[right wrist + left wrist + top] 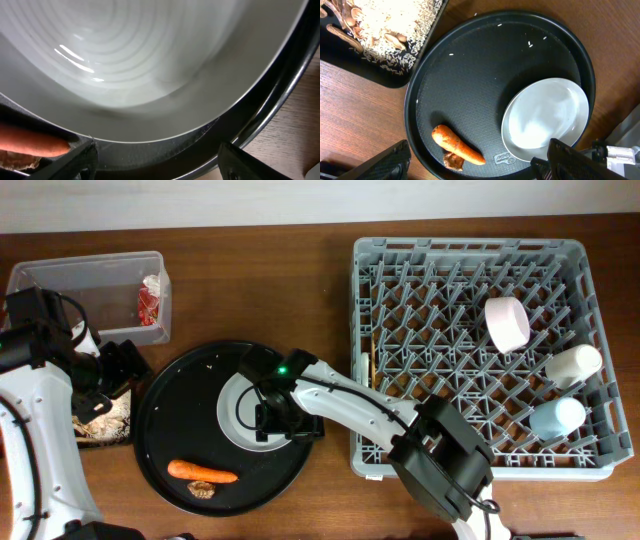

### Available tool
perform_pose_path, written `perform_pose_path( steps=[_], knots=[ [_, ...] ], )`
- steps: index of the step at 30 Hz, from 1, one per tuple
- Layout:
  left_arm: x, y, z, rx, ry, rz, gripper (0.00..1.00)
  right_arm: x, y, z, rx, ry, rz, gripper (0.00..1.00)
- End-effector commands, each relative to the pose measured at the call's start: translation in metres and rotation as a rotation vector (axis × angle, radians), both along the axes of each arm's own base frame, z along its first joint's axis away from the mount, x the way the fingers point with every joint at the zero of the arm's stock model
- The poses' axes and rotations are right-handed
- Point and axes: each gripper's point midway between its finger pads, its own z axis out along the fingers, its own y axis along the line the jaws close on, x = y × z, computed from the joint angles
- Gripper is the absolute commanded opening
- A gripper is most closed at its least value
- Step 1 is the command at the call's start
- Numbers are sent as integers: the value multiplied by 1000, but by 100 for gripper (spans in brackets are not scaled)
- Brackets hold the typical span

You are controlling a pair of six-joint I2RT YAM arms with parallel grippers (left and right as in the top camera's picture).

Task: Sort waste into correct bins and load items into the dishwasher rack
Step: 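Grasp the white plate rim with the right gripper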

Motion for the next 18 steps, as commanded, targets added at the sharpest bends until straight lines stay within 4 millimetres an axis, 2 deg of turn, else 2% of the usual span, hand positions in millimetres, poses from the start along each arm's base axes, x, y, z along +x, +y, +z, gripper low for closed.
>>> perform_pose_path(
  steps=[1,4,9,12,16,18],
  knots=[
    [0,2,4,13,-16,-11,87,7,-9,-17,-74,-15,-72,76],
    [0,2,4,13,-16,-11,87,21,-10,-23,-86,-64,-104,67],
    [0,2,4,14,-16,-11,87,43,-20,-25,-106,-119,-147,59],
    [0,2,4,15,-19,-11,87,42,-23,-29,-118,-118,-172,55],
    [0,2,4,15,-19,-11,87,37,-28,-44,-121,-116,-171,47],
    [0,2,4,15,-19,-11,87,35,-30,-47,-129,-111,-170,38]
  ],
)
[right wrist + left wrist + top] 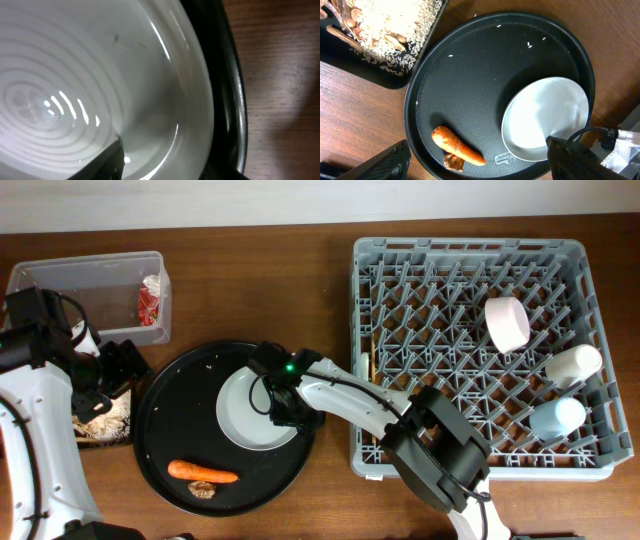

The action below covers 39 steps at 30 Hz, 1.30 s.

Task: Sort waste into correct bins and load items into the dishwasher rack
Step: 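Grasp the white plate rim with the right gripper, then carry the white plate to the rack and stand it upright with the right gripper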

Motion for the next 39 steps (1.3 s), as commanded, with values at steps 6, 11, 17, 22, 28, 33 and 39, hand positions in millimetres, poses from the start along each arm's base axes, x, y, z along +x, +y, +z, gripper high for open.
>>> perform_pose_path(
  steps=[6,11,17,22,28,33,39],
  knots=[
    [-1,2,4,14,-16,-11,87,-4,-10,-7,-35,6,-7,9],
    [0,2,4,14,-17,-11,87,44,-14,73,8,-204,69,4],
    [0,2,4,15,-20,-11,91,105,-141,242,-305,-628,6,4],
    [1,3,5,17,-24,-11,91,119,-284,316,-818,-792,-203,4],
    [1,3,5,17,-23,-11,91,138,-343,274,-976,-638,-286,4],
    [1,3,5,16,-24,-11,91,153,-339,233,-960,-551,-250,4],
    [2,3,5,17,-25,-11,92,159,-312,192,-893,-474,-174,4]
  ],
)
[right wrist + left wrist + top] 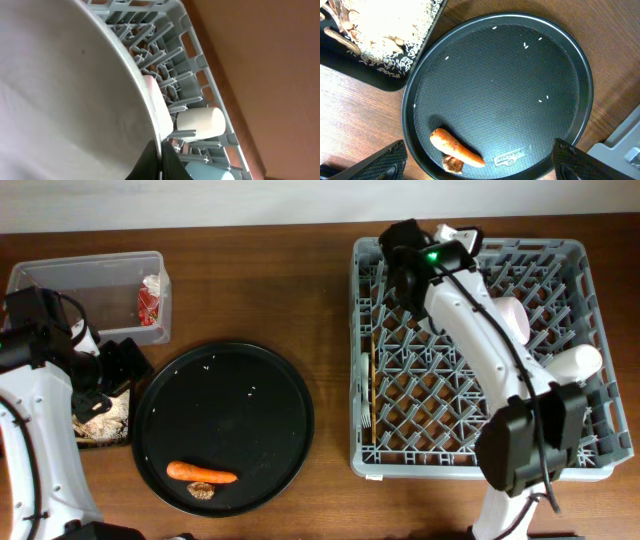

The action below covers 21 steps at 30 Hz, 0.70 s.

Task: Sort waste into correct bins and load items into the dishwasher rack
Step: 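Carry the white plate to the rack and stand it upright with the right gripper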

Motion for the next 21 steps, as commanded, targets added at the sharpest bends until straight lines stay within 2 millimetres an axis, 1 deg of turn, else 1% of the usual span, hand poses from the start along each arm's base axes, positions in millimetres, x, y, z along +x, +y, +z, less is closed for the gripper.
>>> perform_pose_path(
  steps=[1,2,5,7,9,12,13,14,15,18,20,21],
  knots=[
    [0,2,4,13,-17,-7,91,0,28,-15,41,35,56,4],
    [0,2,4,12,-17,-7,91,-2,41,-17,51,41,84,4],
    [0,2,4,13,-16,-7,92,-8,64,-19,50,66,142,4],
    [0,2,4,13,-16,-7,91,-15,76,-19,38,94,173,4],
    [0,2,4,13,-17,-7,91,-24,77,-20,34,109,161,4],
    [0,2,4,13,-18,-7,92,-33,70,-21,36,131,120,5],
    [0,2,4,13,-18,-7,92,-38,71,-26,60,161,119,17],
    [0,2,4,13,-18,-7,92,-42,74,-30,87,185,119,25],
    [0,2,4,14,-18,-7,92,-47,80,-36,137,214,122,27],
    [0,2,4,13,-18,-7,92,-56,96,-49,263,265,126,30],
    [0,2,4,13,-18,-7,92,-61,105,-52,332,285,130,43],
    [0,2,4,13,-18,-7,92,-64,109,-51,368,290,134,53]
  ],
)
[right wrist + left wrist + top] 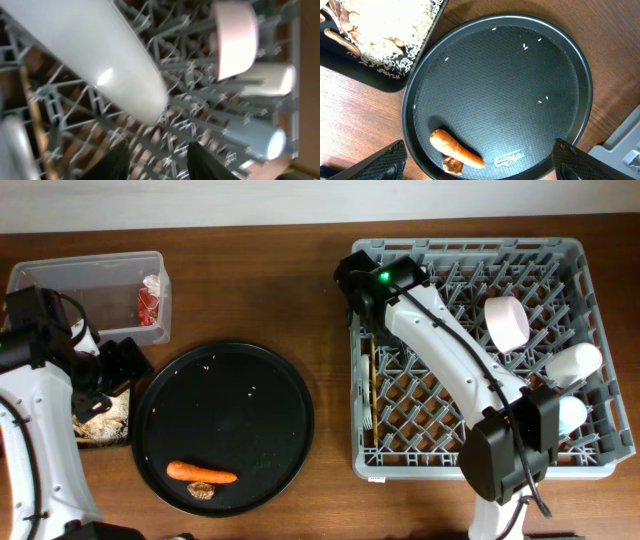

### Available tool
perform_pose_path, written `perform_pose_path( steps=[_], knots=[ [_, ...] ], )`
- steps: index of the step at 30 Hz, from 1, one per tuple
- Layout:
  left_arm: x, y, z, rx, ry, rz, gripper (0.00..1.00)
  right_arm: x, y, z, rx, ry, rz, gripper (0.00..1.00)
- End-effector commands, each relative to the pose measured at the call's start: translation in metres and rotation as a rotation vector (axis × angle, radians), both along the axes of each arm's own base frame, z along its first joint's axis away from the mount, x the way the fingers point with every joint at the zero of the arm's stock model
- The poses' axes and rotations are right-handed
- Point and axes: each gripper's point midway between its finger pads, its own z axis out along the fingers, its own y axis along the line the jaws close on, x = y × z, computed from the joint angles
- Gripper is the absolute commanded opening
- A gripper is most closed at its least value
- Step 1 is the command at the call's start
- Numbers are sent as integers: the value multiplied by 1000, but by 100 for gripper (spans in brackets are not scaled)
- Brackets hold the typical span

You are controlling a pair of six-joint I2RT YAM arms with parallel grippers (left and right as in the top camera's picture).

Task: Sort waste into correct bins and load items into the dishwasher rack
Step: 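Carry the white plate to the rack and stand it upright with the right gripper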

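Note:
The white plate [95, 55] stands on edge among the tines at the back left of the grey dishwasher rack [480, 470]; the overhead view hides it under the arm. My right gripper [160, 160] is open just off the plate, above that corner [358, 292]. A carrot [456, 148] and a small brown scrap [452, 162] lie near the front of the round black tray [240, 430]. Beside the tray's left edge, my left gripper [480, 167] hangs open and empty [125, 365].
A pink cup [507, 323], a white cup [573, 364] and a pale blue cup [565, 415] lie in the rack's right side. A black container of rice [380, 30] sits left of the tray. A clear bin [90, 290] with a red wrapper stands at the back left.
My right gripper held the plate over the back of the rack. It has shifted to the rack's back-left corner and opened, and the plate now stands in the tines. The left arm has not moved.
The plate lay on the black tray with my right gripper open at its front edge, then at its right rim. Then the gripper held it on edge over the rack, the tray keeping only the carrot and scrap. Now the plate stands in the rack, released.

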Motion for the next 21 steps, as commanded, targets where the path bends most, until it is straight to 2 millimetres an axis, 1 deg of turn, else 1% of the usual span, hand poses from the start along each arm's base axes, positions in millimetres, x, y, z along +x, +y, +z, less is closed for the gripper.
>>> perform_pose_path(
  steps=[1,2,4,5,6,7,9,11,12,14,16,17,19,21],
  knots=[
    [-1,2,4,12,-14,-7,92,-13,20,1,139,30,-1,63],
    [-1,2,4,12,-14,-7,92,-14,20,11,155,6,1,73],
    [-1,2,4,12,-14,-7,92,-15,19,42,202,-77,5,91],
    [-1,2,4,12,-14,-7,92,-15,14,61,231,-132,-2,96],
    [-1,2,4,12,-14,-7,92,-15,9,77,259,-174,-12,99],
    [-1,2,4,12,-14,-7,92,-16,0,93,291,-215,-28,99],
    [-1,2,4,12,-13,-7,92,-25,-21,114,391,-209,14,99],
    [-3,0,1,6,-2,-8,92,-33,-34,116,507,-122,130,99],
    [-6,-1,-4,-1,14,-8,92,-38,-46,113,530,-85,140,99],
    [-16,-8,-16,-36,59,-10,92,-43,-76,108,514,-58,89,99],
    [-26,-25,-31,-103,109,-34,92,-50,-105,105,514,-48,9,99],
    [-31,-38,-40,-135,139,-60,92,-52,-114,104,525,-48,-21,99],
    [-44,-64,-58,-168,219,-75,92,-53,-124,103,538,-52,-56,99],
    [-62,-92,-78,-180,315,-100,92,-54,-124,101,538,-47,-60,98]
  ],
)
